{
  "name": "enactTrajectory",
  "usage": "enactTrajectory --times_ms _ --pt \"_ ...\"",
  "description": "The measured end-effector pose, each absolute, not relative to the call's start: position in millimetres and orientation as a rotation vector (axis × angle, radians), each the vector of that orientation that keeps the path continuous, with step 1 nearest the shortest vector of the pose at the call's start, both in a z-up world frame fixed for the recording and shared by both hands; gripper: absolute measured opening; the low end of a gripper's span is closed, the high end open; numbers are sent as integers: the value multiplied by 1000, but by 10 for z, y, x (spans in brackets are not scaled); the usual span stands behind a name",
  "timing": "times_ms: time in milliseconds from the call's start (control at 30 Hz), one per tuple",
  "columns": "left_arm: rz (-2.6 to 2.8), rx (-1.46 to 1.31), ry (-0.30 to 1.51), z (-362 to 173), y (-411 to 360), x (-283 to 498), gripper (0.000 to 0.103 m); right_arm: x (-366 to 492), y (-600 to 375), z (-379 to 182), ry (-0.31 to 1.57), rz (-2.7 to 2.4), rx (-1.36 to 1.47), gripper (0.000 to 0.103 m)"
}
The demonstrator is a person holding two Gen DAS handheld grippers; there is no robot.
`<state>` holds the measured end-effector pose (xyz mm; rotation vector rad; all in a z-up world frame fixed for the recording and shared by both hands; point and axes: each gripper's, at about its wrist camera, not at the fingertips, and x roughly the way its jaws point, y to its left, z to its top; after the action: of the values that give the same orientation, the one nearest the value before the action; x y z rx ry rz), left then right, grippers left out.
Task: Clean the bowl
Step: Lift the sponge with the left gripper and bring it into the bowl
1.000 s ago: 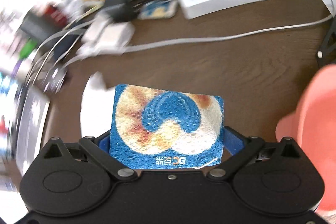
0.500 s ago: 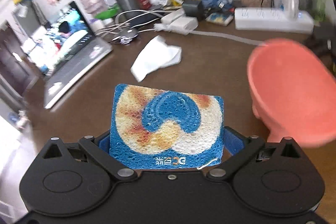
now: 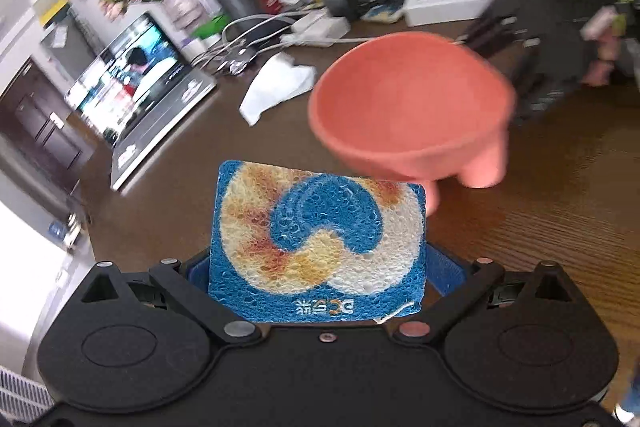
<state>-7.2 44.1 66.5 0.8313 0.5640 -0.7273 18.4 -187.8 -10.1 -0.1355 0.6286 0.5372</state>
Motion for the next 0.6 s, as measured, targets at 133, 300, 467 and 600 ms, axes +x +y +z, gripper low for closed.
enactTrajectory --times_ms 133,300,467,600 --pt "-789 887 582 925 427 -303 100 206 -1848 -95 629 544 -138 43" --pt "-841 956 585 1283 274 -460 100 207 -1817 -89 628 546 -140 43" --pt "-815 1072 577 1332 14 -251 100 198 -1789 -90 626 553 -145 44" --pt "-806 1191 560 1249 -239 -81 100 191 -1788 -88 627 557 -142 44"
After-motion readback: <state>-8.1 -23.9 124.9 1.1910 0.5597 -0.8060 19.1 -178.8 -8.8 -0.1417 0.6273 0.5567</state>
